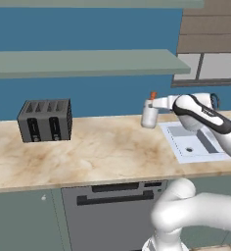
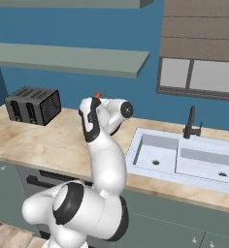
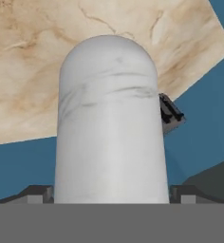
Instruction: Restock the sink supplies by placing the sponge and soap dispenser on the counter and next to the sink. Make sure the soap dispenser is upright.
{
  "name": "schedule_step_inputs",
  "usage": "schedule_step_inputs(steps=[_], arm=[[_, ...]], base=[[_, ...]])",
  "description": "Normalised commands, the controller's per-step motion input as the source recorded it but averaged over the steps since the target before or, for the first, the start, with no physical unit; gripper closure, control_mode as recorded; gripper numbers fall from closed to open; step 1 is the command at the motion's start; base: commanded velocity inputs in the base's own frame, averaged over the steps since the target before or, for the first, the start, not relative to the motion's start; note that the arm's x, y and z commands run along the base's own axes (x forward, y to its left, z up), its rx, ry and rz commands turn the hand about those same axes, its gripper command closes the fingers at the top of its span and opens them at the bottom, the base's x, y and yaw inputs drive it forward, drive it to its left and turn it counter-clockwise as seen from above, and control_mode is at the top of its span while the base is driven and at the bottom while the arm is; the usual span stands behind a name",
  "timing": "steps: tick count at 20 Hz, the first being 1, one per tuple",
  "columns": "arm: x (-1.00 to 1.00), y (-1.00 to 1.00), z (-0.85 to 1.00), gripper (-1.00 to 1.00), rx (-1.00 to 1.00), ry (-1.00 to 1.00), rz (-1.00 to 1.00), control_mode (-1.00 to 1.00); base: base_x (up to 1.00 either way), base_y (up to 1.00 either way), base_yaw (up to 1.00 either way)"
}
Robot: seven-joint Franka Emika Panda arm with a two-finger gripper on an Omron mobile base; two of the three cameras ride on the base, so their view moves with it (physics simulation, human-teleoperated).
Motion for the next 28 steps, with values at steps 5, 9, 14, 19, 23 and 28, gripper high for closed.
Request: schedule_step_inputs(steps=[5,9,14,19,23,28], arm=[[0.21,-0.16,-0.24,1.0,0.0,-0.02,0.12,-1.0],[0.07,-0.29,-0.3,1.0,0.01,-0.09,0.12,-1.0],[0.0,-0.31,-0.46,1.0,0.0,-0.29,0.09,-1.0],[0.0,-0.06,-0.64,1.0,-0.08,-0.31,0.06,-1.0],[0.09,-0.06,-0.57,1.0,-0.11,-0.14,0.02,-1.0],[0.11,-0.27,-0.51,1.0,-0.12,-0.02,0.0,-1.0]], base=[[0.0,0.0,0.0],[0.0,0.0,0.0],[0.0,0.0,0.0],[0.0,0.0,0.0],[0.0,0.0,0.0],[0.0,0.0,0.0]])
